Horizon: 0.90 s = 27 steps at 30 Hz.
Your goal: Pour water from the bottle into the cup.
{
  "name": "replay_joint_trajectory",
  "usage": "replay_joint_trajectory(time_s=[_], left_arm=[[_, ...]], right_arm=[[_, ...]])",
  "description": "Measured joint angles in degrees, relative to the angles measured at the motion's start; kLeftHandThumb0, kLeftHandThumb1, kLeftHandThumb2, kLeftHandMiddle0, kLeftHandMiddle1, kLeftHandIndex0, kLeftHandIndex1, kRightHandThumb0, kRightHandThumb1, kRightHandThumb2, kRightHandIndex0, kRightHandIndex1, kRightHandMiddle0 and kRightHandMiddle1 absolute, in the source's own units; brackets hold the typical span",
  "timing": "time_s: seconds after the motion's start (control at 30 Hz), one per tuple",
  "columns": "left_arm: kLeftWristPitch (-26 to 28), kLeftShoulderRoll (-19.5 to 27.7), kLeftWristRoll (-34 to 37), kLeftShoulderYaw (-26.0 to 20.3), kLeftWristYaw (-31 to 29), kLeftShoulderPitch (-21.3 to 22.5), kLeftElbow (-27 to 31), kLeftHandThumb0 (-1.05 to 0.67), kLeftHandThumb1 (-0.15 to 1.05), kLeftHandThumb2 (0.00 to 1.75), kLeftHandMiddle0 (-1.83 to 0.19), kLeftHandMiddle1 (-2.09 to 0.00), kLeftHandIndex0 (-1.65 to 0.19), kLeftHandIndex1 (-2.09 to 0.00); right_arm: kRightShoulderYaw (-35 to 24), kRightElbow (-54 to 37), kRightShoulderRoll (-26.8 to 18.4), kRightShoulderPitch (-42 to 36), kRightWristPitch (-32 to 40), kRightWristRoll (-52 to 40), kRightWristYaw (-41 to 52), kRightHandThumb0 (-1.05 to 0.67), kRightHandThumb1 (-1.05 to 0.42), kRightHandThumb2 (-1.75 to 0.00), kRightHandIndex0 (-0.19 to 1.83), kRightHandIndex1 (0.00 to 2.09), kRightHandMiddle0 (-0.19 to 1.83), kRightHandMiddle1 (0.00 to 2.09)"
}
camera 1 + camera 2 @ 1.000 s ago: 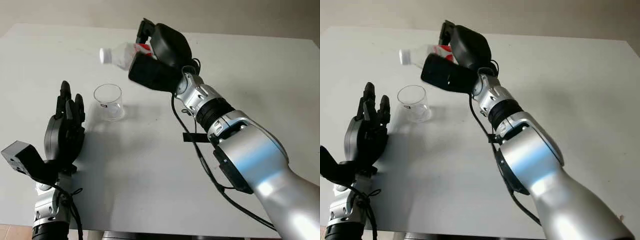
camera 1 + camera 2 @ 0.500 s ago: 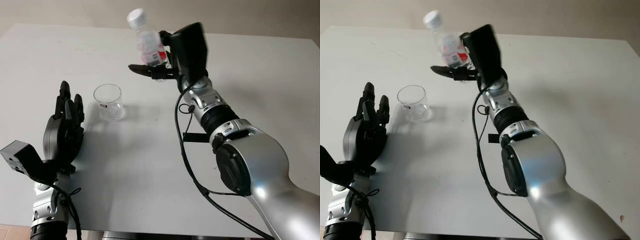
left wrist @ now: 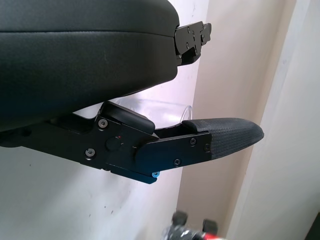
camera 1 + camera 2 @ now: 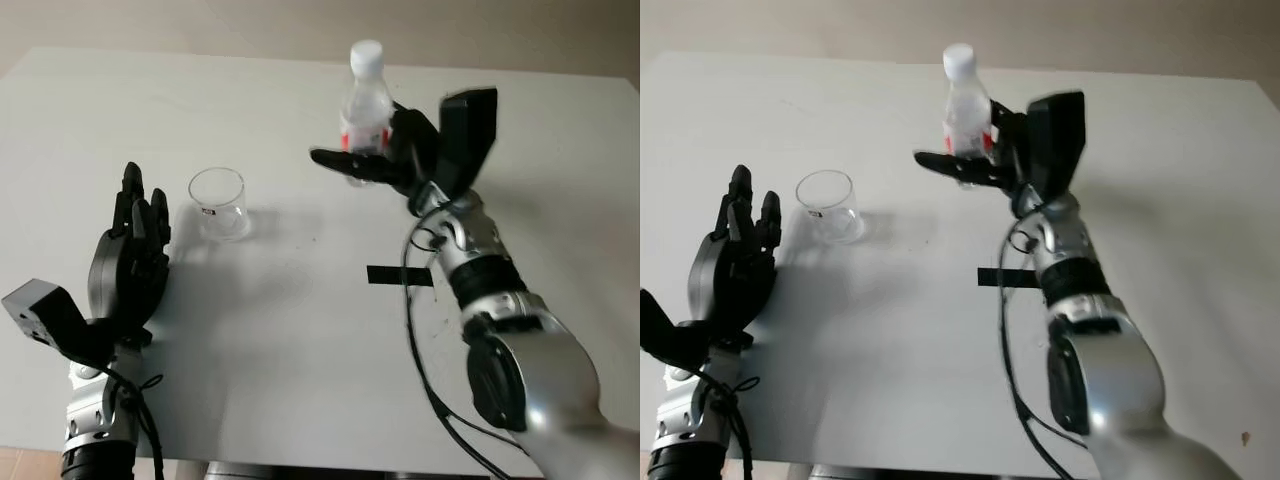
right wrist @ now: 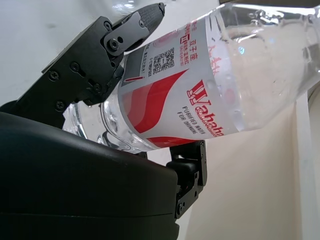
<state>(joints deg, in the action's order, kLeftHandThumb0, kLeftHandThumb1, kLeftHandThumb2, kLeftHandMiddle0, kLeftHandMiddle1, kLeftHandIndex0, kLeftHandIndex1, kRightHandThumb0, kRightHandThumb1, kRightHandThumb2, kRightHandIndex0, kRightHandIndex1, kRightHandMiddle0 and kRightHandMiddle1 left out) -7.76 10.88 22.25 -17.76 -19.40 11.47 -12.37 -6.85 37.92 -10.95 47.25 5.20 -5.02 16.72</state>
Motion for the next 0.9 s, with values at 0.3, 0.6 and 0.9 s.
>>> replay_joint_trajectory(time_s=[0.3,0.6,0.9], left_arm=[[0.1,-0.1,0.4,0.0,-0.1,-0.7,-0.1,-0.83,1.05,0.60,0.19,-0.01,0.19,0.00],[0.7,-0.1,0.5,0.2,-0.1,-0.8,-0.1,-0.82,1.05,0.61,0.19,0.00,0.19,0.00],[0.9,0.4,2.1,-0.7,-1.6,-0.9,-0.1,-0.81,1.05,0.60,0.19,0.00,0.19,0.00]], right_arm=[[1.5,-25.4,-5.0,-19.9,2.5,1.9,1.8,-0.49,-1.05,-0.34,1.05,2.09,0.72,2.09],[1.0,-41.6,-1.1,-29.2,17.7,-7.2,0.4,-0.48,-1.05,-0.40,1.23,2.09,0.86,2.09],[-0.3,-43.7,6.6,-32.2,24.8,-13.1,-7.0,-0.50,-1.05,-0.43,1.32,2.09,0.76,2.09]])
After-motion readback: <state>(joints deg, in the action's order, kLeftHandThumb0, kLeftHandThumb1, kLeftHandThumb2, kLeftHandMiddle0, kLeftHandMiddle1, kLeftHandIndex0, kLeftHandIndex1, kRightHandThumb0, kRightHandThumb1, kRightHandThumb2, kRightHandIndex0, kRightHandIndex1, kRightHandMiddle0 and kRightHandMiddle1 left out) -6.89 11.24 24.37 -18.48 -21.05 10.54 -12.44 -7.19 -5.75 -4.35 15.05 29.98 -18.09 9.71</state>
